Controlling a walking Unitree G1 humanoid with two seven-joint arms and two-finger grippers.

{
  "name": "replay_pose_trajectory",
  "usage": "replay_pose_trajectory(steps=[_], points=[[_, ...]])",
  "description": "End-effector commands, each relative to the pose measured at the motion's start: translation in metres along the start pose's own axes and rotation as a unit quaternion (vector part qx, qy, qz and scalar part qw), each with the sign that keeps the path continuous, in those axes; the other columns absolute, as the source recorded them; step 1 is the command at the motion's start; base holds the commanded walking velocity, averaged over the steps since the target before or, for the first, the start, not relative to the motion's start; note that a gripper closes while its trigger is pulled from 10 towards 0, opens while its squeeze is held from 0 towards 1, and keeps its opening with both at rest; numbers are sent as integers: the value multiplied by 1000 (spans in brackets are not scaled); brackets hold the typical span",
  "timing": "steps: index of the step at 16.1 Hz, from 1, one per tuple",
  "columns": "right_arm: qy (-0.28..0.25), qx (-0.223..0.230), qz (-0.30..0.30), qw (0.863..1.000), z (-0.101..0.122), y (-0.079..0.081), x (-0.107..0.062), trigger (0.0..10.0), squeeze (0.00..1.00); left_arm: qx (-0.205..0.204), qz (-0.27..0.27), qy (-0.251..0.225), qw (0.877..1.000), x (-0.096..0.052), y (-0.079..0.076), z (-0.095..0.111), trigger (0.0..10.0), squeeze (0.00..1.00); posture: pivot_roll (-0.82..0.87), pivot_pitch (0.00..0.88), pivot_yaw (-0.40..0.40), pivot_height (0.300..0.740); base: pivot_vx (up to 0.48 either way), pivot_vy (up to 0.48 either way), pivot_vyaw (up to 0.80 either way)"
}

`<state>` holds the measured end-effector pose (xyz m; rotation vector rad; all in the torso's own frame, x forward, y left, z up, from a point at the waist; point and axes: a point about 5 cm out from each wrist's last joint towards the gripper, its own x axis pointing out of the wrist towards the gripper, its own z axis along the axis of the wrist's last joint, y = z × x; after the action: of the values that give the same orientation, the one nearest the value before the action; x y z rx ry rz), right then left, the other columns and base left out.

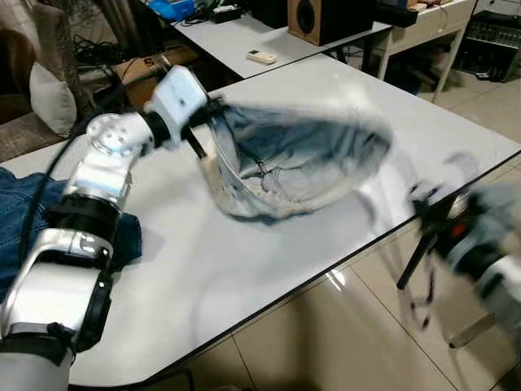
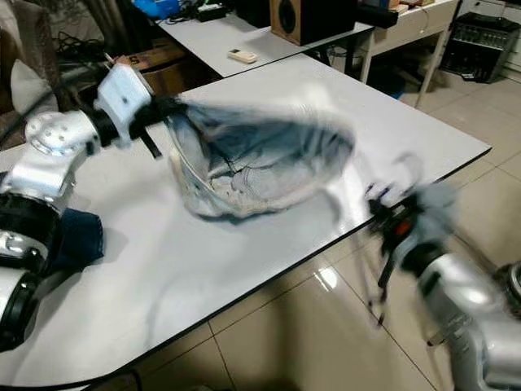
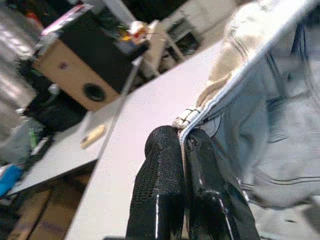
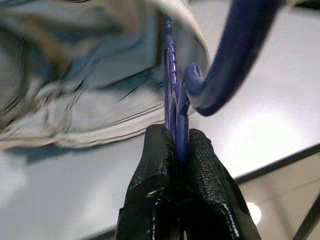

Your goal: Hang hanger

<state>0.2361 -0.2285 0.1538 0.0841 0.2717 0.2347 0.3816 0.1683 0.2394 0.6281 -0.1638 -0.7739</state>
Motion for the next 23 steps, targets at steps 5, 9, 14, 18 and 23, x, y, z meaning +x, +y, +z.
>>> replay_pose_trajectory(steps=[5,9,14,18,23], points=[[34,7,53,998,-18,35,2,10000,0,0,-92,-4,996,7,-37,-2,0,0,-242,0,168,740,0,0,0],[31,10,54,998,-19,39,2,10000,0,-10,-121,-26,992,18,-58,10,0,0,-244,0,174,740,0,0,0],[15,23,-13,1000,-15,19,0,10000,0,-47,-9,-43,998,15,-25,21,0,0,-242,0,177,740,0,0,0],[-55,36,-116,991,18,-31,1,10000,0,-66,-7,-57,996,-13,-11,13,0,0,-236,0,173,740,0,0,0],[-156,9,-50,987,84,-31,22,10000,0,-115,-57,85,988,-71,-59,-61,0,0,-214,0,144,740,0,0,0]])
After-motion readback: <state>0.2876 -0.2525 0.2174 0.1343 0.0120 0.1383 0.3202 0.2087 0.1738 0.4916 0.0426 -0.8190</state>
